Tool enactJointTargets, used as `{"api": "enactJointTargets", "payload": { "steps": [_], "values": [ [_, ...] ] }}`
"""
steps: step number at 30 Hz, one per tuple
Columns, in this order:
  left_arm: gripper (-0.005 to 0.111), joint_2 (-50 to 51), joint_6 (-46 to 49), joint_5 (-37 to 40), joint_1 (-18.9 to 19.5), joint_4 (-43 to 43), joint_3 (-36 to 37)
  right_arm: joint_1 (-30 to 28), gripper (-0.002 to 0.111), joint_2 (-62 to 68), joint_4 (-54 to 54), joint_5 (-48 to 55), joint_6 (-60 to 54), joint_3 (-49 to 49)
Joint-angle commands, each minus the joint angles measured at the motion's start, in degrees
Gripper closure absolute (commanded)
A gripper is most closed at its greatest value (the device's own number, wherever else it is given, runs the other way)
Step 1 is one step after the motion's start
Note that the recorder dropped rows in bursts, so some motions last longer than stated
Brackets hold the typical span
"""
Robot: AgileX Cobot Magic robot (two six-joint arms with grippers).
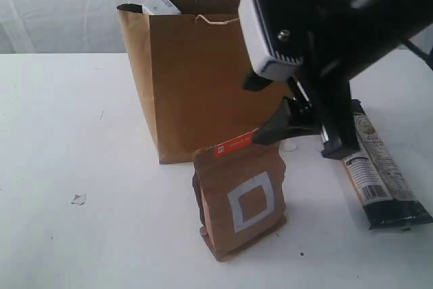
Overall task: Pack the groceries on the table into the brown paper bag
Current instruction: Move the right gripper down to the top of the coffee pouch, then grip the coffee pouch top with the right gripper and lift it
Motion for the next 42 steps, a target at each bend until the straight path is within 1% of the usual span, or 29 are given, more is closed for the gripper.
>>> {"api": "enactJointTargets", "payload": {
  "steps": [1,6,19,21,23,26,28,30,32,37,42],
  "values": [
    [0.072,-0.3,-0.1,0.0,0.2,-0.6,0.1,0.7,0.047,6.0,0.9,2.8,-0.5,-4.8],
    [0.072,-0.3,-0.1,0.0,0.2,-0.6,0.1,1.4,0.047,11.4,0.3,2.7,-0.5,-6.9],
    [0.072,-0.3,-0.1,0.0,0.2,-0.6,0.1,1.7,0.047,20.5,-2.2,0.3,-0.5,-6.9],
    [0.072,-0.3,-0.1,0.0,0.2,-0.6,0.1,1.7,0.049,21.8,-2.1,0.3,0.8,-6.9],
    [0.072,-0.3,-0.1,0.0,0.2,-0.6,0.1,1.7,0.054,22.7,-1.6,0.3,3.9,-6.9],
    [0.072,-0.3,-0.1,0.0,0.2,-0.6,0.1,1.7,0.067,23.3,-1.6,0.5,11.2,-6.9],
    [0.072,-0.3,-0.1,0.0,0.2,-0.6,0.1,1.7,0.079,23.4,-1.6,1.1,18.9,-6.9],
    [0.072,-0.3,-0.1,0.0,0.2,-0.6,0.1,1.7,0.092,23.1,-1.6,1.3,24.3,-6.9],
    [0.072,-0.3,-0.1,0.0,0.2,-0.6,0.1,1.7,0.107,22.4,-1.6,1.3,25.6,-6.9],
    [0.072,-0.3,-0.1,0.0,0.2,-0.6,0.1,1.6,0.108,17.8,-1.6,0.5,29.2,-6.9],
    [0.072,-0.3,-0.1,0.0,0.2,-0.6,0.1,1.6,0.108,10.4,-1.9,0.3,35.4,-6.9]
  ]
}}
